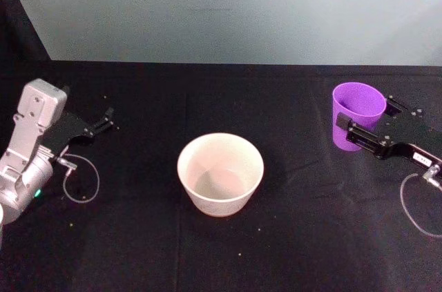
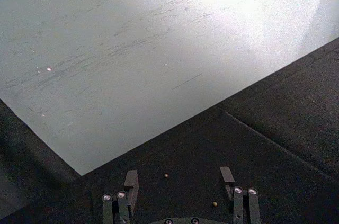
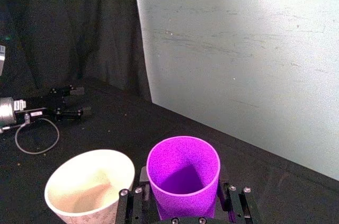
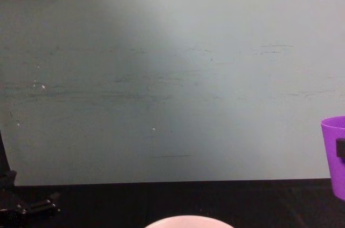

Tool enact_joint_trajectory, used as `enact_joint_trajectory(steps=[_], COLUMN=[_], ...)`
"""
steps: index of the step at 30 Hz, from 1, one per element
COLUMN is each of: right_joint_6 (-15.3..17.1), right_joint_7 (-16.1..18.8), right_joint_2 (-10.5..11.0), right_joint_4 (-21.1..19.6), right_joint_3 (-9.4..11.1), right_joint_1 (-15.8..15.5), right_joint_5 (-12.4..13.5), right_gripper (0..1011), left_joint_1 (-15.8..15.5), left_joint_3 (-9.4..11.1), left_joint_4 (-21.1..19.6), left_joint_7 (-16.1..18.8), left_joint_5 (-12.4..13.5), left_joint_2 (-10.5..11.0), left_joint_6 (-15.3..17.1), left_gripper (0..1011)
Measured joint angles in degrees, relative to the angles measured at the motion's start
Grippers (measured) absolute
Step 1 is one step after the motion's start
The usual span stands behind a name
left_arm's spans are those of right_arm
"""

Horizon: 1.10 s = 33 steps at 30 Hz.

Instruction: Pick up the cup and pour the mung beans from the cup into the bowl.

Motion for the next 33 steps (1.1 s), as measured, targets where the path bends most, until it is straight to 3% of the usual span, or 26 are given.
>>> enact_joint_trajectory(steps=[33], right_joint_6=[0.0], right_joint_7=[0.0], right_joint_2=[0.0], right_joint_4=[0.0], right_joint_3=[0.0], right_joint_1=[0.0], right_joint_5=[0.0], right_gripper=[729], left_joint_1=[0.0], left_joint_3=[0.0], left_joint_4=[0.0], left_joint_7=[0.0], left_joint_5=[0.0], left_joint_2=[0.0], left_joint_6=[0.0], left_gripper=[1000])
